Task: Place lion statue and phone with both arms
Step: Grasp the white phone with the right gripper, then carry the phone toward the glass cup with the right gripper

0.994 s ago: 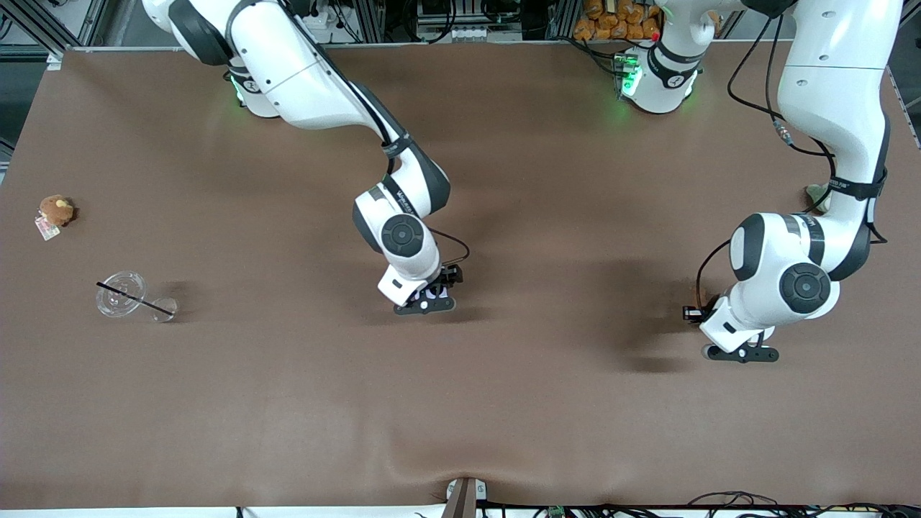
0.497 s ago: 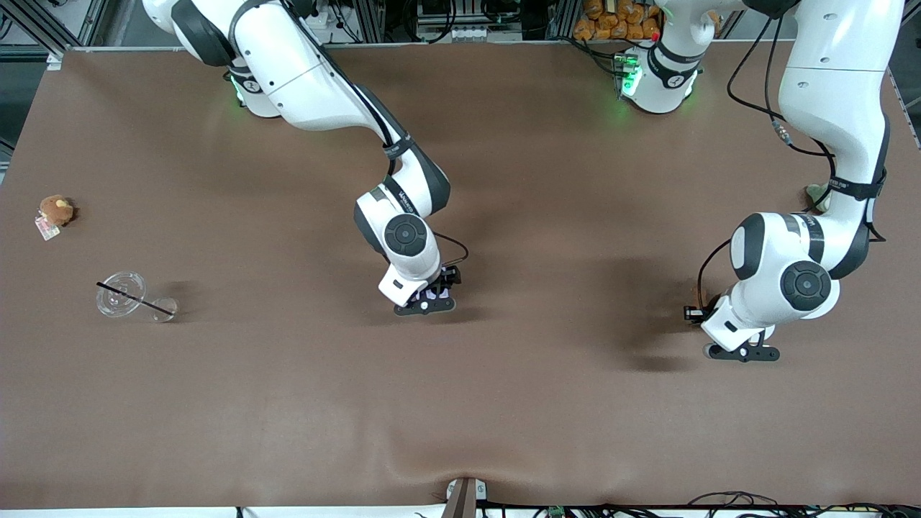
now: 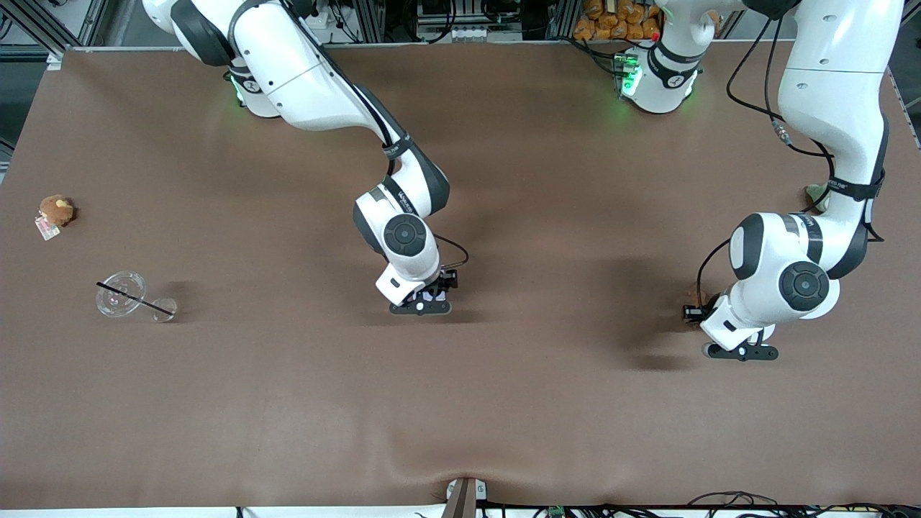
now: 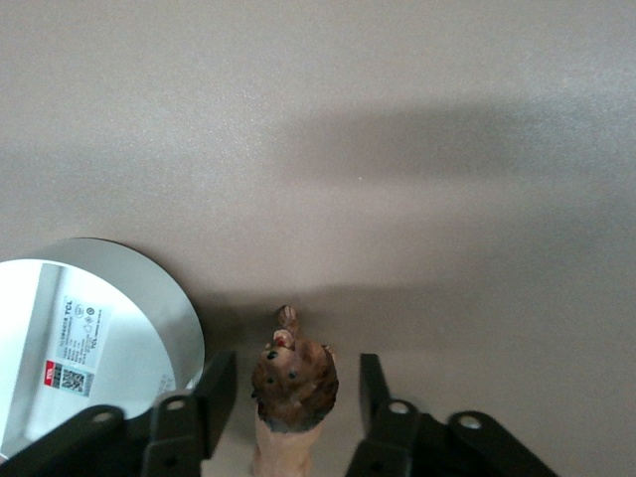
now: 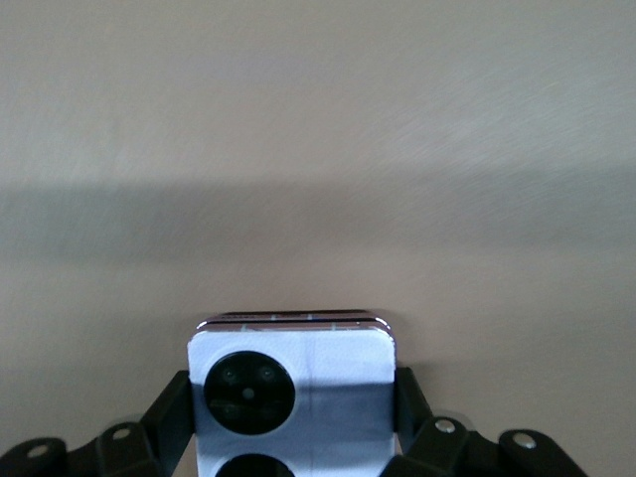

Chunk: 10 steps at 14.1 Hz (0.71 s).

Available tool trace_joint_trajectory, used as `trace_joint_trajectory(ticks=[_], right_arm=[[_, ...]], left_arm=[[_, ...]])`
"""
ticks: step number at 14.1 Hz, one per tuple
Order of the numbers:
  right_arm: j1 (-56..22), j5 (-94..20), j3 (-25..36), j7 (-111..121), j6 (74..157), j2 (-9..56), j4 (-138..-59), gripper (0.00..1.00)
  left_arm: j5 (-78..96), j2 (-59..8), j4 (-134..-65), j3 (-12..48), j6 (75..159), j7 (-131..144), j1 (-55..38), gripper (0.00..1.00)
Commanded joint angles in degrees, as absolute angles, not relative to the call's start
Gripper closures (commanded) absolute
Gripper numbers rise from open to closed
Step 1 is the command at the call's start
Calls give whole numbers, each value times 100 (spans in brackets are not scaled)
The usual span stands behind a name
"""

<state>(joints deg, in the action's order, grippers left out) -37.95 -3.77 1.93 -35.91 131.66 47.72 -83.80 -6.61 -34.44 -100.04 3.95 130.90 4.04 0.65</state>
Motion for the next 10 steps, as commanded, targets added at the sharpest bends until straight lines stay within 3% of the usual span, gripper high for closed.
trace_joint_trajectory(ticks=[1,4,10], right_arm=[[-3070,-281,123,-3683,12790,3826,-8850,73],[-2200,-281,123,-3255,12376,3324,-8859,72],[-380,-281,123,-444,12225,3375,-9149,72]], left_arm=[[-738,-3393,-10081,413,13201,395,97,0],[-738,-3323,-10046,422,13149,483,79,0],[-738,-2954,-9854,448,12702,483,-35,0]])
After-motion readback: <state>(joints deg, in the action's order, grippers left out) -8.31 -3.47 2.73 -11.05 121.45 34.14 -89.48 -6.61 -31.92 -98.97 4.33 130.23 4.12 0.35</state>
